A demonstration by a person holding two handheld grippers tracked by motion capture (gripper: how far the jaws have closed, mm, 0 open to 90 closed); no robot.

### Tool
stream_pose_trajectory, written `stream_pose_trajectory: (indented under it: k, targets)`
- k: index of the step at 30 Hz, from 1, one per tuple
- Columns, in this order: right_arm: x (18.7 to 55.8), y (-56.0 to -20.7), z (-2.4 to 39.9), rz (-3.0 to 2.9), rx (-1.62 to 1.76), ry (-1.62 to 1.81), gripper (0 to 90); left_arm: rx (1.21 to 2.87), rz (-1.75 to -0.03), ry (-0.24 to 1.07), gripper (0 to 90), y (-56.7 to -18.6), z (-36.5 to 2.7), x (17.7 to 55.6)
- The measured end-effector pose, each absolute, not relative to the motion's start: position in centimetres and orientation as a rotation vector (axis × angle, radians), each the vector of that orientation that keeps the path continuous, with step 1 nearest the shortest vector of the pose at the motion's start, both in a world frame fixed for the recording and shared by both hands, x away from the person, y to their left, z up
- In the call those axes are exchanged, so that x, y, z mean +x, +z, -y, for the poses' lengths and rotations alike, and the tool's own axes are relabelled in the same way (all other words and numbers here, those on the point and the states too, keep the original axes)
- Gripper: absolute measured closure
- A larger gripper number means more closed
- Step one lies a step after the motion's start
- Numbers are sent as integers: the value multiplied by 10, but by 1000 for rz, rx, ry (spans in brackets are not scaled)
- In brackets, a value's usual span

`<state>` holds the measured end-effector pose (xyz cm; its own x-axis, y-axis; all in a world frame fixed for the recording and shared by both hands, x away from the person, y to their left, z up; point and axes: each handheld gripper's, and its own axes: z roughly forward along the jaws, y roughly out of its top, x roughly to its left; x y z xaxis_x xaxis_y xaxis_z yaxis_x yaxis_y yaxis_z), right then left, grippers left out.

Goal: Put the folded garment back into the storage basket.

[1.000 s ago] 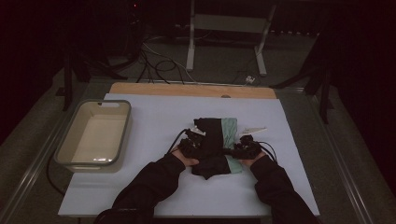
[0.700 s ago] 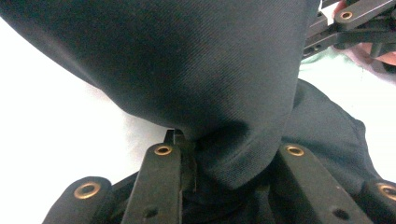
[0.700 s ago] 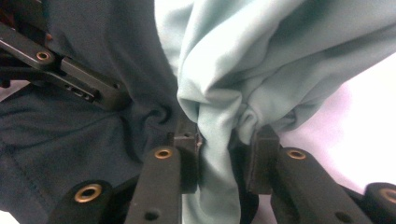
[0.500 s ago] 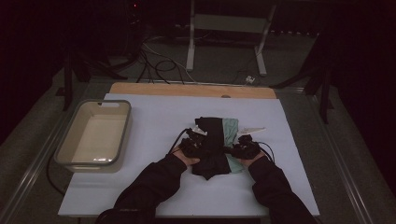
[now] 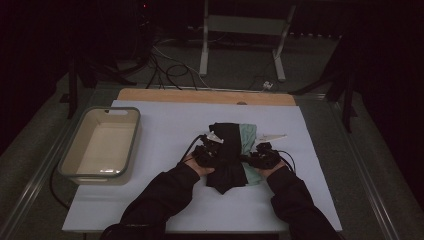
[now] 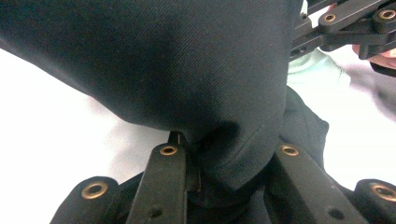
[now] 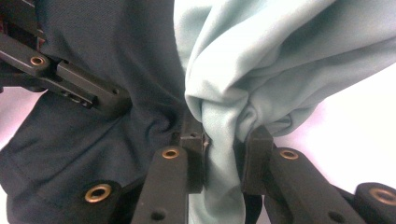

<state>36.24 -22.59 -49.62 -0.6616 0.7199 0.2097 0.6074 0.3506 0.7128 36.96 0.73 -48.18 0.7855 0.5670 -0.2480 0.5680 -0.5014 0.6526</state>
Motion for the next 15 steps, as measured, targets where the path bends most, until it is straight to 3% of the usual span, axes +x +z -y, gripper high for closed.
stream_pose_trajectory:
  k: [15]
  targets:
    - [358,-468,220,-2403,1179,1261,759,2212,-808,49,756,-453,-15,368]
